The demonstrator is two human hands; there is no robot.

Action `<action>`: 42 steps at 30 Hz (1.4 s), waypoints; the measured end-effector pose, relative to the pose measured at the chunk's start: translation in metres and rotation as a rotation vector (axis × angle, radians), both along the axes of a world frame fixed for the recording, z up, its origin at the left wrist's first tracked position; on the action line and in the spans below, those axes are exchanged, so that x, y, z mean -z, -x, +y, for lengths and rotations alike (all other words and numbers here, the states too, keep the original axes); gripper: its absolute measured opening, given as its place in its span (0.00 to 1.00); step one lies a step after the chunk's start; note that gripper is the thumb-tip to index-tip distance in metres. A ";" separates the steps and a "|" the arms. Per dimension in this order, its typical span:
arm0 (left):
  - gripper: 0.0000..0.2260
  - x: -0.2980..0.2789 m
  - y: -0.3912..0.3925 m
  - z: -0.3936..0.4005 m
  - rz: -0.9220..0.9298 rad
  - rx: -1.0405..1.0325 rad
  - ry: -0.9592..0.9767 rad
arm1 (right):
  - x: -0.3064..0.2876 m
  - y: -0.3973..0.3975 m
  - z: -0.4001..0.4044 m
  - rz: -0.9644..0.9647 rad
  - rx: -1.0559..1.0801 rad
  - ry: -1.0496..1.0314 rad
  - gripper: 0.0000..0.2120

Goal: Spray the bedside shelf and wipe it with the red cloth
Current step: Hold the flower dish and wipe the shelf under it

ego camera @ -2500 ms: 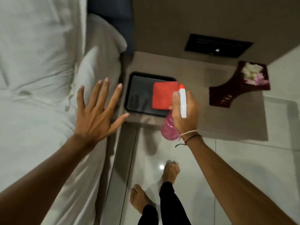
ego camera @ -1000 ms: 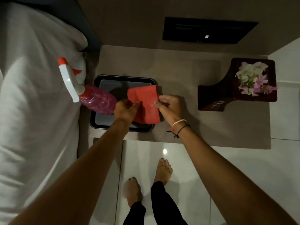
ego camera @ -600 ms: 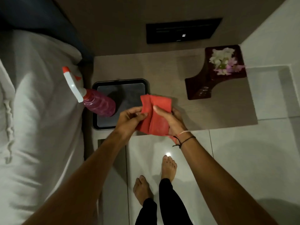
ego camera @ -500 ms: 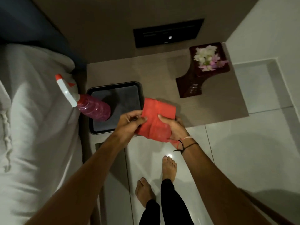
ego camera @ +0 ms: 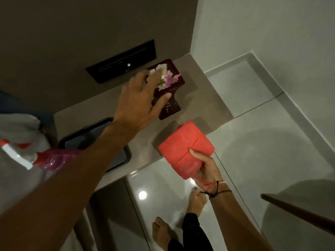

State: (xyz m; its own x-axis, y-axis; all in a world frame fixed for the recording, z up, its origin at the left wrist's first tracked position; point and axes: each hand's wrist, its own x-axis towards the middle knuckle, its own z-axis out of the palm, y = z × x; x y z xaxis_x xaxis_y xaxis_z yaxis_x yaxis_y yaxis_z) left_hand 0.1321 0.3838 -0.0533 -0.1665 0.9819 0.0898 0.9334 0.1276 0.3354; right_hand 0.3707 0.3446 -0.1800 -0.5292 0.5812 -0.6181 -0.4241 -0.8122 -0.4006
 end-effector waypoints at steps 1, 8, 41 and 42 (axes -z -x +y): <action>0.33 0.002 -0.004 0.020 0.069 0.048 0.039 | 0.004 0.000 0.003 0.001 0.030 0.011 0.24; 0.42 0.037 0.008 0.095 0.298 0.162 0.318 | 0.026 0.007 0.029 0.048 0.123 0.060 0.22; 0.34 0.039 0.070 0.152 0.146 0.249 0.412 | 0.045 0.180 0.035 -1.238 -0.530 -1.156 0.45; 0.34 0.040 0.070 0.151 0.155 0.255 0.403 | 0.043 0.175 0.029 -1.176 -0.588 -1.173 0.44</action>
